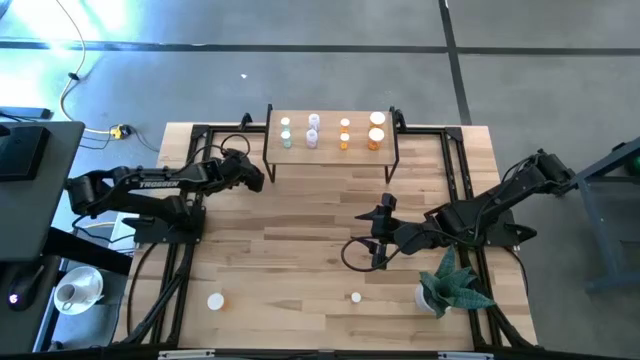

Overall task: Pick and place medicine bottles onto shelf by color
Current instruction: Put the transparent pill bottle on the shelf aligned with the other transparent pill bottles

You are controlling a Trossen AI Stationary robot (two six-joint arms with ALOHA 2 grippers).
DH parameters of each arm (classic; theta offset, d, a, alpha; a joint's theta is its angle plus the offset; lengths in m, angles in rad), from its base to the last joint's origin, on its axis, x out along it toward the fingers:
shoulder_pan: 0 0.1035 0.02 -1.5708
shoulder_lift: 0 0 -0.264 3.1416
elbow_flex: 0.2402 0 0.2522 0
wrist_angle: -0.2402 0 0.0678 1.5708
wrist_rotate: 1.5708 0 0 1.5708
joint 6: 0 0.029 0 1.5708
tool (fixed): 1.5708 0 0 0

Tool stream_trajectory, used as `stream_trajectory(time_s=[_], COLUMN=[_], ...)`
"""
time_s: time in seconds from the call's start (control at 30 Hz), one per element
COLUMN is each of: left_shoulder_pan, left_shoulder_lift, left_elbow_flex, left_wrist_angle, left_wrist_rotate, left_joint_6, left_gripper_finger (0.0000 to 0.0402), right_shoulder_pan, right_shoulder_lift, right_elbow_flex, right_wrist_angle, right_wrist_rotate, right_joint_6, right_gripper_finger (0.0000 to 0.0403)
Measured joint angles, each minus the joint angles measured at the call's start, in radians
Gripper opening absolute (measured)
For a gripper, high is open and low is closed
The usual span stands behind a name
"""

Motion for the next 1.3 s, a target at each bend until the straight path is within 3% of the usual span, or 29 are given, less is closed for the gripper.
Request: stream_trajectory(time_s=[0.3,0.67,0.83,1.07,1.3], left_shoulder_pan=[0.009,0.008,0.006,0.006,0.006], left_shoulder_lift=[0.062,0.066,0.056,-0.067,-0.245], left_elbow_flex=[0.000,0.001,0.001,0.041,0.221], left_wrist_angle=[0.081,0.073,0.067,-0.032,-0.272], left_wrist_rotate=[-0.040,-0.022,0.001,0.066,-0.057], left_joint_6=[0.070,0.072,0.095,0.114,0.152], left_gripper_finger=[0.0205,0.0138,0.0133,0.0144,0.0138], right_shoulder_pan=[0.000,0.000,0.000,0.000,0.000], right_shoulder_lift=[0.000,0.000,0.000,0.000,0.000], right_elbow_flex=[0.000,0.000,0.000,0.000,0.000], right_wrist_angle=[0.000,0.000,-0.001,-0.007,-0.008], right_wrist_rotate=[0.000,0.000,0.000,0.000,0.000], right_joint_6=[0.000,0.001,0.002,0.003,0.004], right_gripper_finger=[0.0238,0.0238,0.0238,0.0238,0.0238])
